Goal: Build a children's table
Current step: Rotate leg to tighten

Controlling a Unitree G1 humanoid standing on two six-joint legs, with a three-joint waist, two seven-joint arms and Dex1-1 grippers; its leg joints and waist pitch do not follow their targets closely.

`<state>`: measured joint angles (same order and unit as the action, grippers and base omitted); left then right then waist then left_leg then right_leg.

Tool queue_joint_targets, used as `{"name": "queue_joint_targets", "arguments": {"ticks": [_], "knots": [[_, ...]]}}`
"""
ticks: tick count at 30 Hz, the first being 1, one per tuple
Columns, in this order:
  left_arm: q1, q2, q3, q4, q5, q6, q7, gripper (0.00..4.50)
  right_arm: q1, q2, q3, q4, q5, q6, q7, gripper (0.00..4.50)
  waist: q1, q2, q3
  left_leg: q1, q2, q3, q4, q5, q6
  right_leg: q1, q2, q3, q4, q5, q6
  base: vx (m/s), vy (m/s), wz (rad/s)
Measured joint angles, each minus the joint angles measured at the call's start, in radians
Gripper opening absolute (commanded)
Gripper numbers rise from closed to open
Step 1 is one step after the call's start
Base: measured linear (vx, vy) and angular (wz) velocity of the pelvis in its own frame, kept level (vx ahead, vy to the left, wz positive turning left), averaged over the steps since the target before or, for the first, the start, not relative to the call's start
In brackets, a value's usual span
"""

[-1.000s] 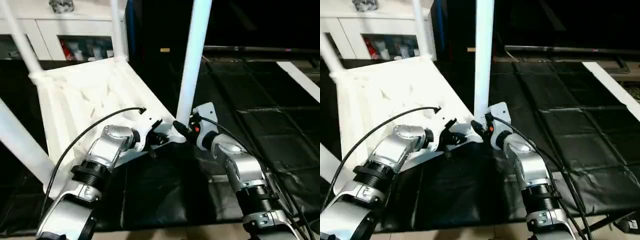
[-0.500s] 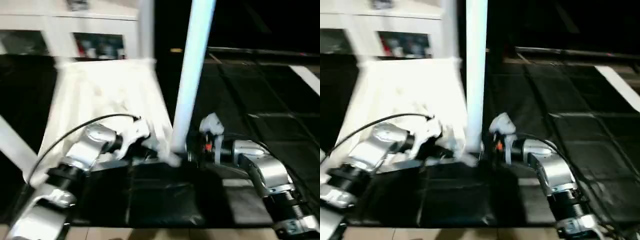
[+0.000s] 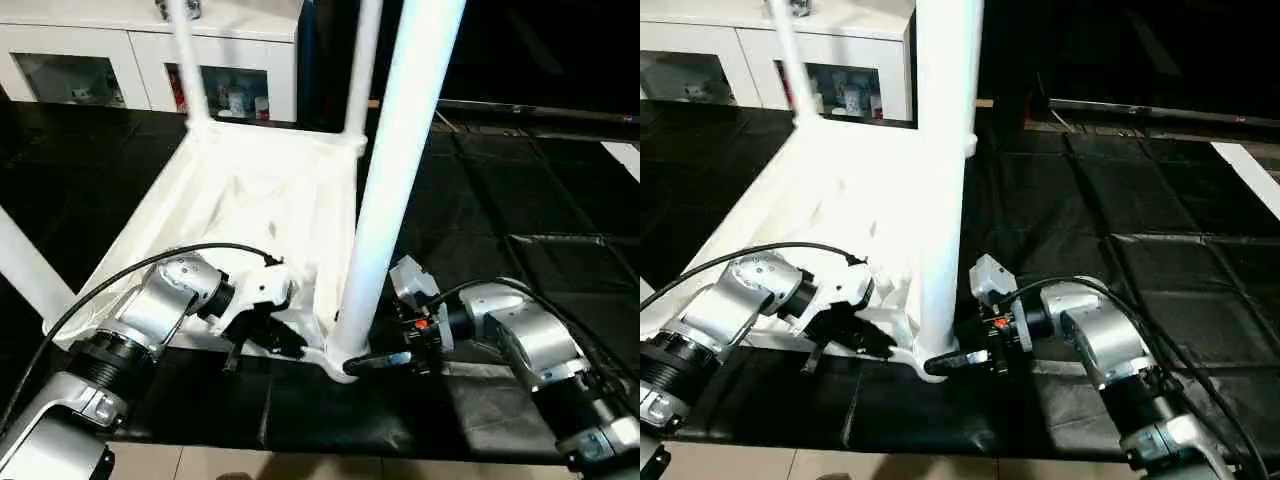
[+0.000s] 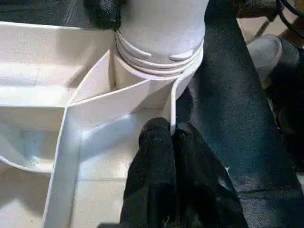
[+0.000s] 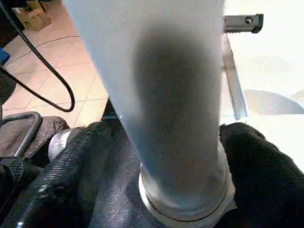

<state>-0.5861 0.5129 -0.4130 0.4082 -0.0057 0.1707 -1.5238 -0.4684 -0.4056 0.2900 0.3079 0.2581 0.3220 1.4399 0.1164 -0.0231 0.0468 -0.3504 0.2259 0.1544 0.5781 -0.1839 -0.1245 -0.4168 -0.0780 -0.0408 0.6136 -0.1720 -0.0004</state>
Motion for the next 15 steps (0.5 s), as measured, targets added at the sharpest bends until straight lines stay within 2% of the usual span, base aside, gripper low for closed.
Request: {"name": "queue_joint_targets", "arguments": {"ticks": [15], "knots": [[0.000, -0.011, -0.002, 0.003, 0.000, -0.001, 0.011, 0.00, -0.002, 0.006, -0.008, 0.015, 0.006, -0.007, -0.005, 2.19, 0.007, 0.001, 0.000, 0.000, 0.000, 0.000, 0.001, 0.000, 0.000, 0.001, 0.000, 0.000, 0.000, 0.000, 0.000, 0.000, 0.000, 0.00]]}}
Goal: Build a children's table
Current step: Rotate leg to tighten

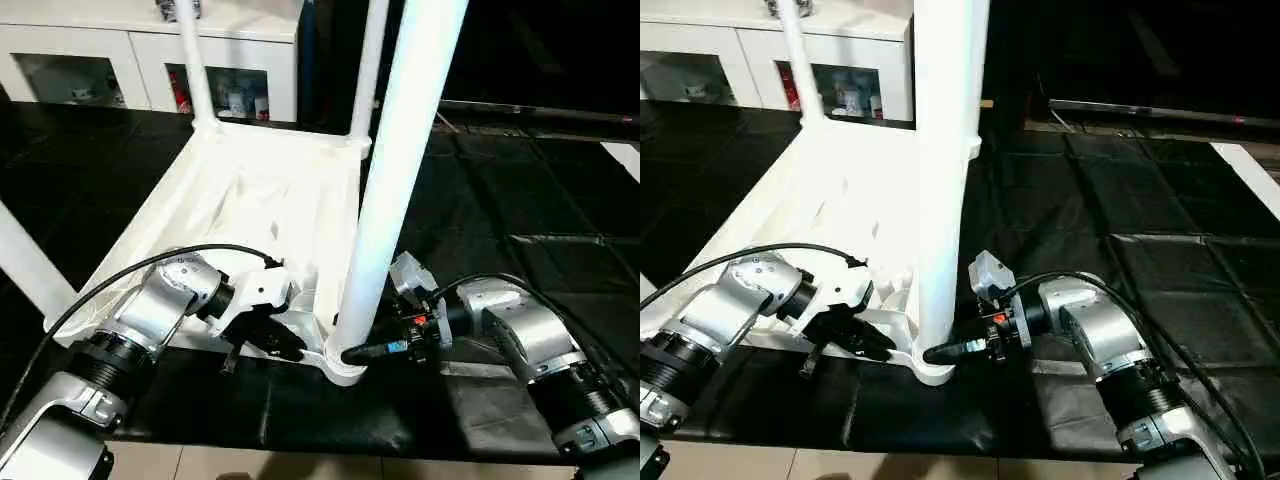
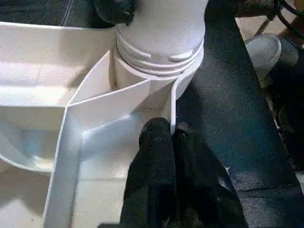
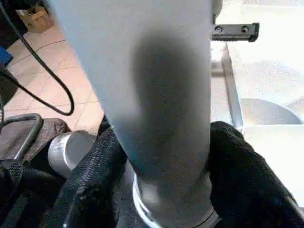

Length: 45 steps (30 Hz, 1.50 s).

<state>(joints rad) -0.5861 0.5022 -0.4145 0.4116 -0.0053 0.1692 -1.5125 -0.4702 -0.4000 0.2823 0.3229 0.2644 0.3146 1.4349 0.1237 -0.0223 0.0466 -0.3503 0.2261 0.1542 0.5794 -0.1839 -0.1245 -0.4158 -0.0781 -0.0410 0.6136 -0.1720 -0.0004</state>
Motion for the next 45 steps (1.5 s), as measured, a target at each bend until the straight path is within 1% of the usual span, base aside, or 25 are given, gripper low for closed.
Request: {"name": "queue_joint_targets", "arguments": {"ticks": [3, 5, 8, 10, 11, 13, 14, 16, 17, 18, 21, 22, 23, 25, 27, 29, 32, 35, 37, 38, 40, 42, 43, 45], "knots": [[0.000, -0.026, 0.007, 0.006, 0.000, 0.031, 0.028, 0.00, 0.027, -0.002, -0.014, -0.042, 0.000, 0.017, -0.043, 2.11, 0.003, 0.003, 0.000, 0.001, 0.000, 0.000, 0.000, 0.000, 0.000, 0.002, 0.000, 0.001, 0.000, 0.000, 0.000, 0.000, 0.000, 0.00], [-0.001, -0.049, 0.020, 0.016, 0.000, 0.064, 0.071, 0.00, 0.048, 0.003, -0.037, -0.055, -0.002, 0.033, -0.093, 2.07, 0.002, 0.003, 0.000, 0.001, 0.000, 0.000, 0.000, 0.000, 0.000, 0.005, 0.000, 0.001, 0.000, 0.000, 0.000, 0.000, 0.000, 0.00], [-0.005, -0.091, 0.068, 0.045, 0.009, 0.137, 0.187, 0.00, 0.071, 0.065, -0.102, -0.061, -0.037, 0.047, -0.267, 2.04, -0.016, 0.003, -0.001, 0.005, 0.000, 0.000, -0.001, 0.000, 0.000, 0.008, 0.000, 0.001, 0.000, -0.003, 0.005, 0.000, 0.000, 0.00], [-0.013, -0.136, 0.094, 0.057, 0.022, 0.187, 0.283, 0.00, 0.070, 0.116, -0.136, -0.047, -0.071, 0.050, -0.412, 2.02, -0.037, 0.004, -0.001, 0.006, -0.001, -0.001, -0.001, 0.001, -0.002, 0.007, 0.000, 0.000, -0.002, -0.003, 0.006, 0.000, 0.000, 0.00], [-0.015, -0.161, 0.107, 0.063, 0.024, 0.208, 0.326, 0.00, 0.066, 0.136, -0.152, -0.040, -0.086, 0.052, -0.470, 1.98, -0.044, 0.004, -0.001, 0.007, -0.001, -0.001, -0.001, 0.001, -0.002, 0.007, 0.000, 0.000, -0.002, -0.003, 0.006, 0.000, 0.000, 0.00], [-0.016, -0.203, 0.131, 0.065, 0.025, 0.251, 0.416, 0.00, 0.045, 0.175, -0.169, -0.025, -0.114, 0.071, -0.589, 1.98, -0.064, 0.004, -0.001, 0.009, -0.001, -0.003, -0.001, 0.001, -0.002, 0.006, 0.001, -0.002, -0.003, -0.003, 0.007, 0.000, 0.000, 0.00], [-0.016, -0.218, 0.139, 0.065, 0.025, 0.267, 0.446, 0.00, 0.038, 0.194, -0.177, -0.020, -0.123, 0.078, -0.634, 1.97, -0.071, 0.003, -0.001, 0.009, -0.001, -0.003, -0.001, 0.001, -0.002, 0.006, 0.001, -0.002, -0.003, -0.003, 0.007, 0.000, 0.000, 0.00], [-0.017, -0.256, 0.165, 0.066, 0.030, 0.299, 0.526, 0.00, 0.021, 0.244, -0.197, 0.001, -0.146, 0.084, -0.744, 1.96, -0.081, 0.004, -0.001, 0.010, -0.001, -0.003, -0.002, 0.001, -0.002, 0.006, 0.001, -0.002, -0.003, -0.002, 0.007, 0.000, 0.000, 0.00], [-0.018, -0.264, 0.171, 0.066, 0.031, 0.307, 0.546, 0.00, 0.013, 0.255, -0.198, 0.005, -0.153, 0.088, -0.776, 1.96, -0.085, 0.004, -0.002, 0.010, -0.001, -0.004, -0.002, 0.001, -0.002, 0.005, 0.002, -0.002, -0.003, -0.002, 0.007, 0.000, 0.000, 0.00], [-0.019, -0.272, 0.177, 0.066, 0.031, 0.313, 0.563, 0.00, 0.007, 0.262, -0.198, 0.009, -0.156, 0.090, -0.798, 1.96, -0.088, 0.004, -0.002, 0.010, -0.001, -0.004, -0.003, 0.001, -0.002, 0.005, 0.002, -0.002, -0.003, -0.002, 0.007, 0.000, 0.000, 0.00], [-0.023, -0.310, 0.195, 0.076, 0.038, 0.321, 0.636, 0.00, -0.017, 0.315, -0.222, 0.038, -0.182, 0.088, -0.903, 1.96, -0.093, 0.005, -0.002, 0.009, -0.001, -0.003, -0.004, 0.001, -0.002, 0.004, 0.002, -0.001, -0.003, -0.001, 0.005, 0.000, 0.000, 0.00], [-0.032, -0.320, 0.201, 0.082, 0.040, 0.324, 0.661, 0.00, -0.031, 0.326, -0.227, 0.050, -0.190, 0.087, -0.936, 1.96, -0.094, 0.005, -0.002, 0.008, -0.001, -0.003, -0.005, 0.001, -0.002, 0.002, 0.002, -0.001, -0.003, 0.000, 0.005, 0.000, 0.000, 0.00], [-0.035, -0.329, 0.202, 0.085, 0.043, 0.327, 0.678, 0.00, -0.040, 0.338, -0.231, 0.059, -0.198, 0.087, -0.960, 2.30, -0.094, 0.005, -0.002, 0.007, -0.001, -0.003, -0.005, 0.001, -0.002, 0.001, 0.002, -0.001, -0.003, 0.001, 0.003, 0.000, 0.000, 0.00], [-0.035, -0.339, 0.209, 0.085, 0.043, 0.328, 0.698, 0.00, -0.042, 0.348, -0.234, 0.066, -0.213, 0.071, -0.980, 2.65, -0.092, 0.006, -0.002, 0.007, -0.001, -0.003, -0.009, 0.000, -0.003, -0.001, 0.003, -0.001, -0.004, 0.004, -0.001, 0.000, 0.000, 0.00], [-0.036, -0.346, 0.213, 0.084, 0.043, 0.328, 0.702, 0.00, -0.042, 0.348, -0.234, 0.065, -0.219, 0.064, -0.978, 2.74, -0.090, 0.006, -0.002, 0.005, -0.001, -0.003, -0.010, 0.000, -0.003, -0.002, 0.003, -0.001, -0.005, 0.004, -0.001, 0.000, 0.000, 0.00], [-0.039, -0.341, 0.210, 0.083, 0.043, 0.326, 0.690, 0.00, -0.037, 0.336, -0.232, 0.061, -0.218, 0.054, -0.949, 3.00, -0.089, 0.005, -0.002, 0.003, -0.001, -0.003, -0.010, 0.000, -0.003, -0.003, 0.003, -0.002, -0.005, 0.004, -0.001, 0.000, 0.000, 0.00], [-0.040, -0.296, 0.181, 0.073, 0.039, 0.303, 0.618, 0.00, -0.015, 0.263, -0.193, 0.039, -0.207, 0.024, -0.814, 3.22, -0.086, 0.005, -0.002, 0.002, -0.001, -0.002, -0.010, 0.000, -0.003, -0.003, 0.003, -0.002, -0.007, 0.004, -0.001, 0.000, 0.000, 0.00], [-0.039, -0.269, 0.163, 0.068, 0.039, 0.287, 0.559, 0.00, -0.001, 0.224, -0.177, 0.033, -0.194, 0.008, -0.726, 3.55, -0.079, 0.005, -0.002, 0.002, -0.001, -0.003, -0.010, 0.000, -0.003, -0.003, 0.003, -0.002, -0.006, 0.004, -0.001, 0.000, 0.000, 0.00], [-0.032, -0.212, 0.125, 0.049, 0.038, 0.242, 0.475, 0.00, 0.001, 0.149, -0.140, 0.023, -0.164, 0.004, -0.584, 3.66, -0.071, 0.004, -0.001, 0.002, -0.001, -0.003, -0.010, 0.000, -0.003, -0.003, 0.002, -0.002, -0.006, 0.004, -0.001, 0.000, 0.000, 0.00], [-0.028, -0.194, 0.121, 0.044, 0.037, 0.228, 0.443, 0.00, 0.004, 0.132, -0.133, 0.018, -0.151, 0.005, -0.537, 3.73, -0.067, 0.004, -0.001, 0.001, -0.001, -0.003, -0.010, 0.000, -0.003, -0.003, 0.002, -0.003, -0.006, 0.004, -0.001, 0.000, 0.000, 0.00], [-0.026, -0.156, 0.104, 0.042, 0.035, 0.195, 0.374, 0.00, 0.004, 0.114, -0.119, 0.013, -0.135, 0.001, -0.458, 4.05, -0.061, 0.005, -0.001, 0.001, -0.001, -0.003, -0.010, 0.000, -0.003, -0.003, 0.002, -0.003, -0.005, 0.004, -0.001, 0.000, 0.000, 0.00], [-0.024, -0.137, 0.094, 0.032, 0.034, 0.186, 0.329, 0.00, 0.004, 0.107, -0.113, 0.012, -0.125, -0.003, -0.414, 4.11, -0.050, 0.005, -0.001, 0.001, -0.001, -0.002, -0.009, 0.000, -0.003, -0.003, 0.002, -0.003, -0.005, 0.004, -0.001, 0.000, 0.000, 0.00], [-0.022, -0.125, 0.081, 0.020, 0.033, 0.176, 0.298, 0.00, 0.004, 0.101, -0.102, 0.012, -0.114, -0.004, -0.375, 4.15, -0.040, 0.005, -0.001, 0.001, -0.001, -0.002, -0.008, 0.000, -0.003, -0.003, 0.001, -0.003, -0.005, 0.004, -0.001, 0.000, 0.000, 0.00], [-0.019, -0.100, 0.062, 0.004, 0.023, 0.164, 0.244, 0.00, 0.003, 0.076, -0.084, 0.012, -0.098, -0.006, -0.307, 4.35, -0.030, 0.005, -0.001, 0.001, -0.001, -0.002, -0.006, 0.000, -0.002, -0.004, 0.001, -0.003, -0.006, 0.004, -0.001, 0.000, 0.000, 0.00]]}}
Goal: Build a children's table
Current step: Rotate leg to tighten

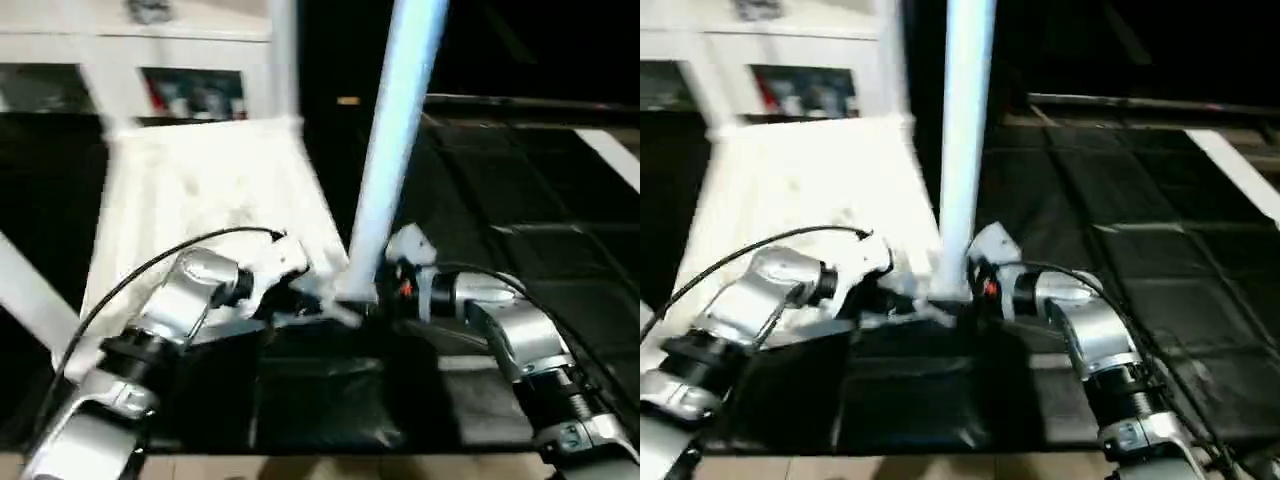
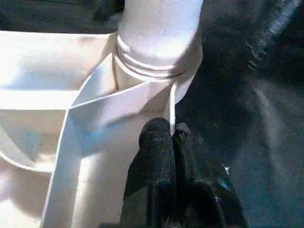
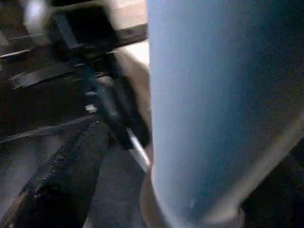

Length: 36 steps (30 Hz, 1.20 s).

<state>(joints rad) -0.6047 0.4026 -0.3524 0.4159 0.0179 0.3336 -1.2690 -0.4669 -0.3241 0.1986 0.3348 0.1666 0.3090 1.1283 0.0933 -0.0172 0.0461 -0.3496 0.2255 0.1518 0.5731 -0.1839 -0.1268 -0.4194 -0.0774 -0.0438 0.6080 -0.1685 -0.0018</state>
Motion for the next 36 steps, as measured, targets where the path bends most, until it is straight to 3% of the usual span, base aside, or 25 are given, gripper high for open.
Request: {"name": "queue_joint_targets", "arguments": {"ticks": [7, 11, 19, 27, 33, 36], "knots": [[-0.001, 0.074, -0.043, -0.005, -0.014, -0.067, -0.150, 0.00, -0.028, -0.058, 0.022, 0.025, 0.020, -0.052, 0.158, 4.44, 0.012, -0.001, 0.000, -0.001, 0.001, 0.001, 0.003, 0.000, 0.001, 0.001, 0.000, 0.000, 0.002, 0.000, 0.000, 0.000, 0.000, 0.00], [-0.002, 0.088, -0.059, -0.006, -0.014, -0.088, -0.194, 0.00, -0.030, -0.060, 0.037, 0.052, 0.029, -0.059, 0.205, 4.07, 0.022, -0.001, 0.000, -0.001, 0.001, 0.001, 0.003, 0.000, 0.000, 0.001, -0.001, 0.001, 0.003, 0.000, 0.000, 0.000, 0.000, 0.00], [-0.002, 0.093, -0.066, -0.010, -0.015, -0.102, -0.202, 0.00, -0.042, -0.050, 0.046, 0.079, 0.044, -0.059, 0.254, 3.26, 0.021, -0.001, 0.000, -0.001, 0.001, 0.001, 0.005, 0.000, 0.000, 0.001, -0.001, 0.001, 0.004, 0.000, 0.000, 0.000, 0.000, 0.00], [-0.002, 0.093, -0.066, -0.007, -0.015, -0.113, -0.201, 0.00, -0.041, -0.050, 0.047, 0.078, 0.067, -0.042, 0.284, 2.72, 0.021, -0.001, 0.000, -0.001, 0.001, 0.001, 0.005, 0.000, 0.000, 0.001, -0.001, 0.001, 0.004, 0.000, 0.000, 0.000, 0.000, 0.00], [-0.002, 0.060, -0.055, -0.004, -0.024, -0.063, -0.177, 0.00, 0.011, -0.034, 0.000, 0.000, 0.119, 0.028, 0.241, 2.30, 0.025, -0.001, 0.000, -0.001, 0.001, 0.001, 0.006, 0.000, 0.000, 0.002, -0.001, 0.001, 0.003, 0.000, 0.000, 0.000, 0.000, 0.00], [-0.002, 0.010, -0.019, 0.024, -0.023, -0.010, -0.078, 0.00, 0.039, -0.007, -0.042, -0.021, 0.105, 0.038, 0.116, 2.13, 0.016, -0.001, 0.000, -0.001, 0.001, 0.002, 0.007, 0.000, 0.000, 0.004, -0.001, 0.003, 0.004, 0.001, -0.001, 0.000, 0.000, 0.00]]}}
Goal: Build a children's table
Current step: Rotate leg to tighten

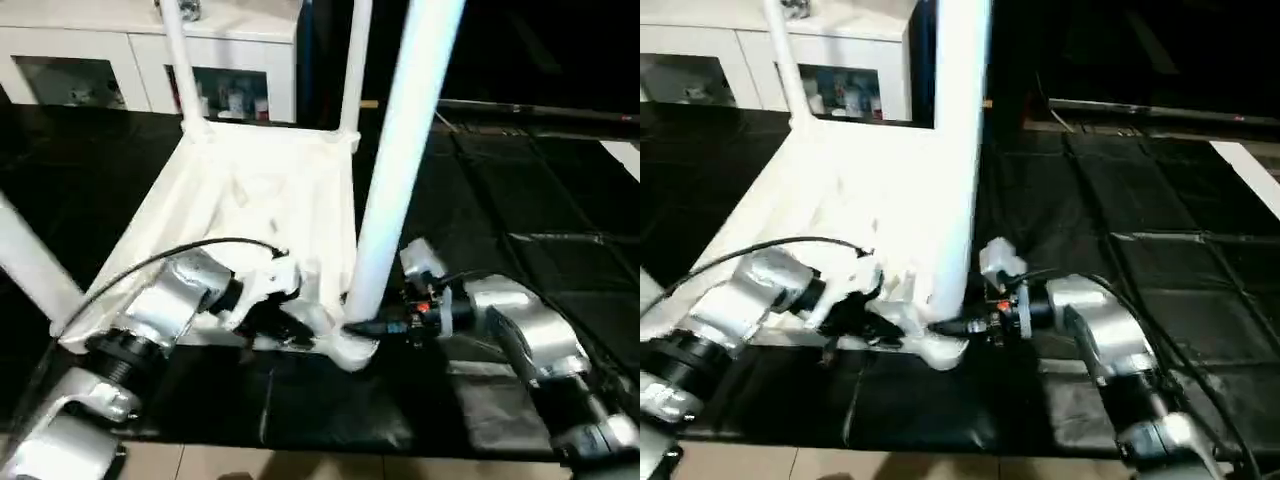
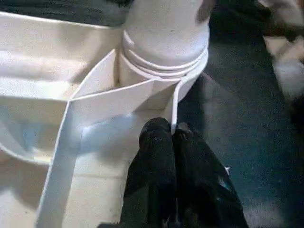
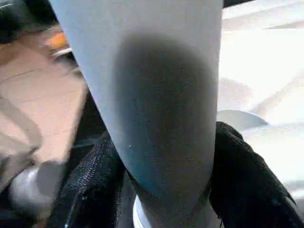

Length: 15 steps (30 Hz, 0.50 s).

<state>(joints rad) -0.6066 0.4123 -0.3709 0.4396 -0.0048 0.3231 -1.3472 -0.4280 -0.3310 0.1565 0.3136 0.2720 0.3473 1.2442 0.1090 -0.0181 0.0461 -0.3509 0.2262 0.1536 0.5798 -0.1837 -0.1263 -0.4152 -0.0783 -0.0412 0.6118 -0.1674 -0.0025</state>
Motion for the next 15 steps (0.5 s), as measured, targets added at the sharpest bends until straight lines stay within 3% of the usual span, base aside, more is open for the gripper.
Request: {"name": "queue_joint_targets", "arguments": {"ticks": [4, 8, 14, 15], "knots": [[-0.003, -0.073, 0.059, 0.028, 0.008, 0.071, 0.176, 0.00, -0.005, 0.082, -0.062, 0.003, -0.057, 0.022, -0.256, 2.07, -0.035, -0.001, -0.001, 0.003, 0.000, -0.001, -0.001, 0.001, -0.001, 0.000, 0.001, 0.000, 0.000, -0.002, 0.007, 0.000, 0.000, 0.00], [-0.004, -0.153, 0.107, 0.031, 0.011, 0.147, 0.329, 0.00, -0.040, 0.141, -0.091, 0.009, -0.117, 0.061, -0.454, 1.99, -0.063, -0.002, -0.001, 0.003, 0.000, -0.001, -0.001, 0.001, -0.001, -0.002, 0.002, -0.001, 0.000, -0.002, 0.007, 0.000, 0.000, 0.00], [-0.027, -0.272, 0.170, 0.063, 0.023, 0.208, 0.545, 0.00, -0.110, 0.228, -0.116, 0.067, -0.207, 0.079, -0.714, 1.96, -0.078, -0.002, -0.001, 0.001, 0.000, -0.001, -0.002, 0.001, -0.001, -0.004, 0.002, 0.000, -0.002, -0.001, 0.007, 0.000, 0.000, 0.00], [-0.027, -0.282, 0.173, 0.063, 0.023, 0.211, 0.563, 0.00, -0.116, 0.231, -0.116, 0.076, -0.215, 0.072, -0.730, 2.48, -0.078, -0.002, -0.001, 0.001, 0.000, -0.001, -0.002, 0.000, -0.001, -0.004, 0.002, 0.000, -0.002, -0.001, 0.006, 0.000, 0.000, 0.00]]}}
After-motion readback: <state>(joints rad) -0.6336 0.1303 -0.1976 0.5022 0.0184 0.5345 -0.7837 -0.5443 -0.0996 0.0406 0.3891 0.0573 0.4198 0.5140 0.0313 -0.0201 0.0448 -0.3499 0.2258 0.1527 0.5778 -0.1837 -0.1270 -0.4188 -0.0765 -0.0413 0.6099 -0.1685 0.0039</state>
